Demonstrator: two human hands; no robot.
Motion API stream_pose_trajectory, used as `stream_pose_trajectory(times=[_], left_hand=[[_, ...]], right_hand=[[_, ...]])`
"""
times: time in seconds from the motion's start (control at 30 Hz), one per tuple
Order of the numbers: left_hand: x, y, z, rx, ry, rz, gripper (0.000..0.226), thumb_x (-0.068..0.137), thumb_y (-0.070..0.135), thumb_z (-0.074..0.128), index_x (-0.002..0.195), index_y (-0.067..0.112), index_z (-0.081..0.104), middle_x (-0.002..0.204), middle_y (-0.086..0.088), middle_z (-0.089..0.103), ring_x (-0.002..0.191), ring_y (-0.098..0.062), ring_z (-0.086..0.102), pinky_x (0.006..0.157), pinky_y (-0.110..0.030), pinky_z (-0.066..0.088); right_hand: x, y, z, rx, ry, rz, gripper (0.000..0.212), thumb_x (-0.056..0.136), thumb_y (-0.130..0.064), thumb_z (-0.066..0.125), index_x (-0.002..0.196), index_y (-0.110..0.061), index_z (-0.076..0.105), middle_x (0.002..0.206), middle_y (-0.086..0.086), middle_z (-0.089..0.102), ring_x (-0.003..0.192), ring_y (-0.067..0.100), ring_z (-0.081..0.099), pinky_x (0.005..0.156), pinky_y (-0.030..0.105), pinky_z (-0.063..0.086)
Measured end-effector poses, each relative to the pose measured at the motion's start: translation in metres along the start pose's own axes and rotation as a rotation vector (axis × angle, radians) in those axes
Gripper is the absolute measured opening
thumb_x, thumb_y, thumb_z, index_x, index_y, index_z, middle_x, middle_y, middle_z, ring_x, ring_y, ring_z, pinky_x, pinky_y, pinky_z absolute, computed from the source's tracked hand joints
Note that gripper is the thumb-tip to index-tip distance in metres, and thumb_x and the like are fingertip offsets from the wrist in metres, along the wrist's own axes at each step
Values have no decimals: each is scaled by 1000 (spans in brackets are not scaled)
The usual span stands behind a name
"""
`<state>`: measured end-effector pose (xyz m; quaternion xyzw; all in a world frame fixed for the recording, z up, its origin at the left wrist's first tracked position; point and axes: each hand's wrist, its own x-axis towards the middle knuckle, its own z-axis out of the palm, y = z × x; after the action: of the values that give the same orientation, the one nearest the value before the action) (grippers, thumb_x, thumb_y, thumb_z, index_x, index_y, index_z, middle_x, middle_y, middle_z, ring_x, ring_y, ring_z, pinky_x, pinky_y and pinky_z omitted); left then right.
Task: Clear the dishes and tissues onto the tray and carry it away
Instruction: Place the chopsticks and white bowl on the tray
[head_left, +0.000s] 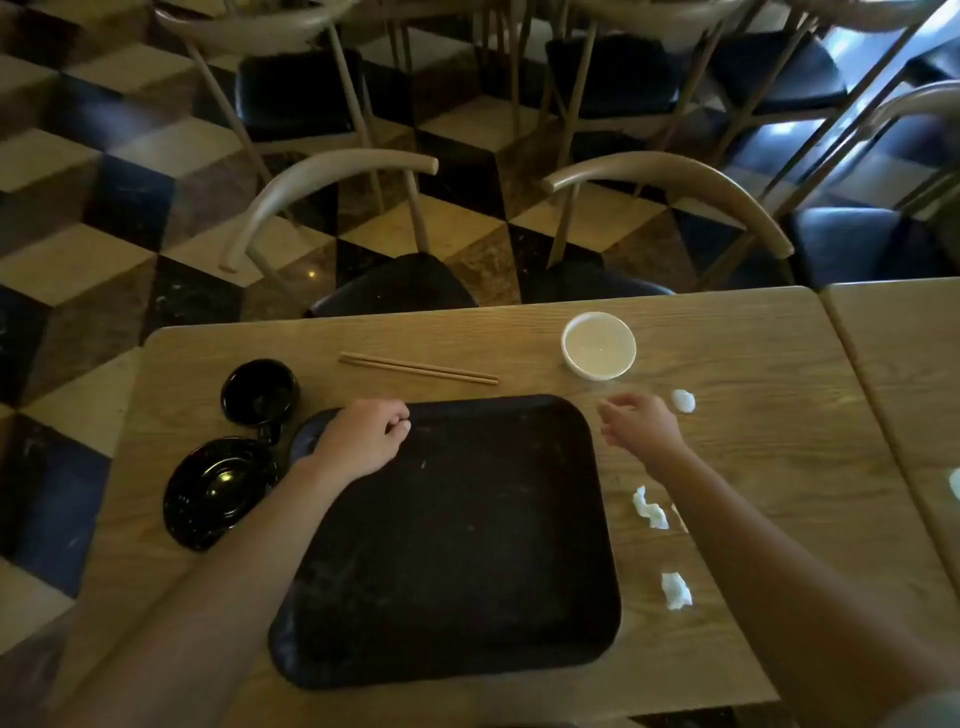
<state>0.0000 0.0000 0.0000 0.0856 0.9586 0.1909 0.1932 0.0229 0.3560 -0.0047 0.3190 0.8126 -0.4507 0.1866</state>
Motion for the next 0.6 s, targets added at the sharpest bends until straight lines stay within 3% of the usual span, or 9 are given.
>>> stream_pose_trajectory(times=[0.13,0.27,0.37,0.47,0.6], left_hand=[[48,-14,-7,21,-2,-1,26,99,22,61,125,21,66,118,0,68,110,-17,64,87,-30,51],[84,-17,-5,31,-8,11,46,98,18,61,143,22,53,136,-4,60,124,-22,58,99,-39,49],[106,-20,1,144,-4,102,49,95,16,64,143,20,53,137,-4,58,126,-24,55,101,-40,49],[123,-23,10,222,-9,195,43,93,16,66,135,22,58,128,-1,59,118,-20,57,98,-37,50],[136,-25,15,222,-30,227,31,93,19,66,123,23,63,117,1,59,109,-18,58,92,-36,52]], right_hand=[[30,-10,14,287,71,177,24,93,-20,66,113,-7,68,101,12,72,86,21,73,85,43,62],[54,-18,24,539,138,282,40,95,-15,65,133,-4,57,114,16,66,96,24,70,83,40,63],[64,-21,31,611,217,312,27,95,-12,63,119,-2,60,108,14,65,89,21,70,74,34,63],[75,-21,36,678,281,340,15,95,-7,60,110,-3,61,101,14,67,78,19,71,78,36,63],[81,-17,39,704,358,342,9,94,-2,62,103,-3,65,101,14,70,84,22,74,80,38,64]])
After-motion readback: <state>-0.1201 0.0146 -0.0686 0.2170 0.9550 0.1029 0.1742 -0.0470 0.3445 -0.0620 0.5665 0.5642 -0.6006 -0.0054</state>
